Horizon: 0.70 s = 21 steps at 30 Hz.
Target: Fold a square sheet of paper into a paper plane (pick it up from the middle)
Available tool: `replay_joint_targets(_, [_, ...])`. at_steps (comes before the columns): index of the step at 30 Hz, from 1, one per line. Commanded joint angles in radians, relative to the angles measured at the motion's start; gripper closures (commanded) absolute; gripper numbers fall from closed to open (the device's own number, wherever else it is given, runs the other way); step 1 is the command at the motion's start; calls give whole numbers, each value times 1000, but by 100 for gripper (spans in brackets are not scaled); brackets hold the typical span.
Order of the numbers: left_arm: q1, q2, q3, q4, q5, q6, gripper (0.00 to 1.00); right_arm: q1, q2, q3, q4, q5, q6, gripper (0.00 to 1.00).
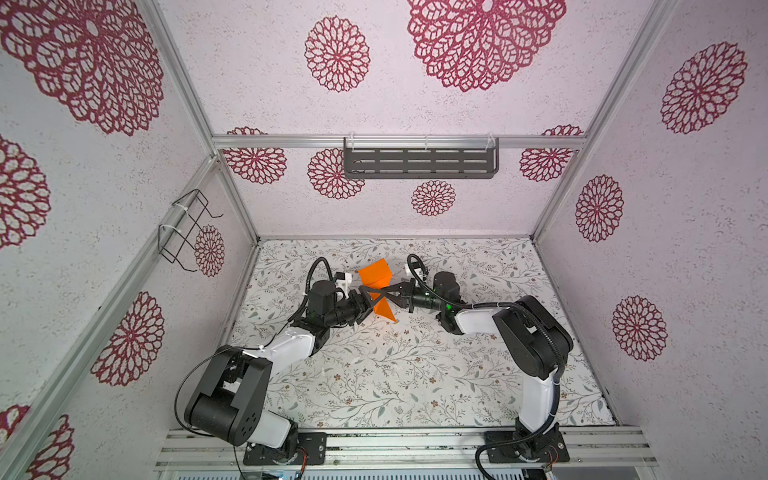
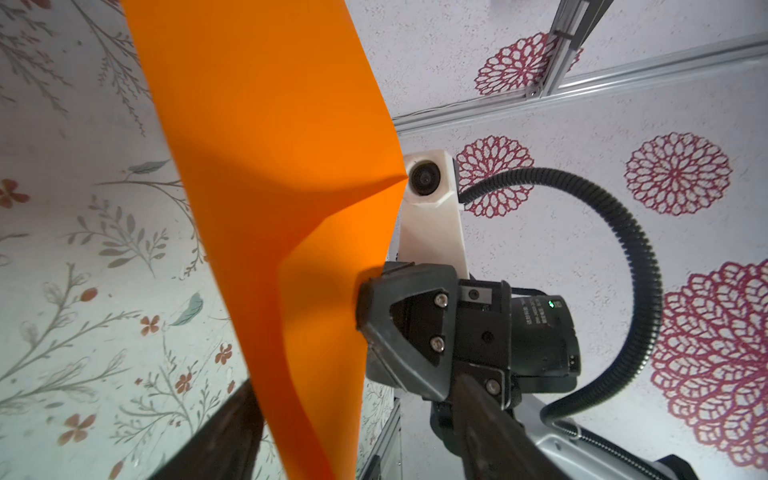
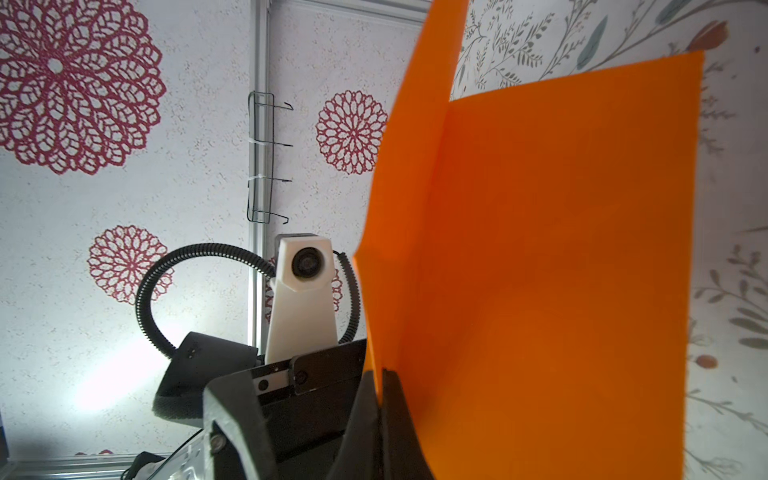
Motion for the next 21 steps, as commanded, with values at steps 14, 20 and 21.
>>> replay_joint_targets(14, [16, -25, 23, -6, -15, 31, 83, -12, -52, 0, 59, -23, 28, 93])
replay_joint_targets(20, [29, -25, 44, -128, -50, 107, 97, -39, -90, -35, -64, 15, -71, 73])
replay_joint_targets(21, [32, -27, 49, -166, -62, 127, 97, -50, -103, -43, -102, 28, -103, 68])
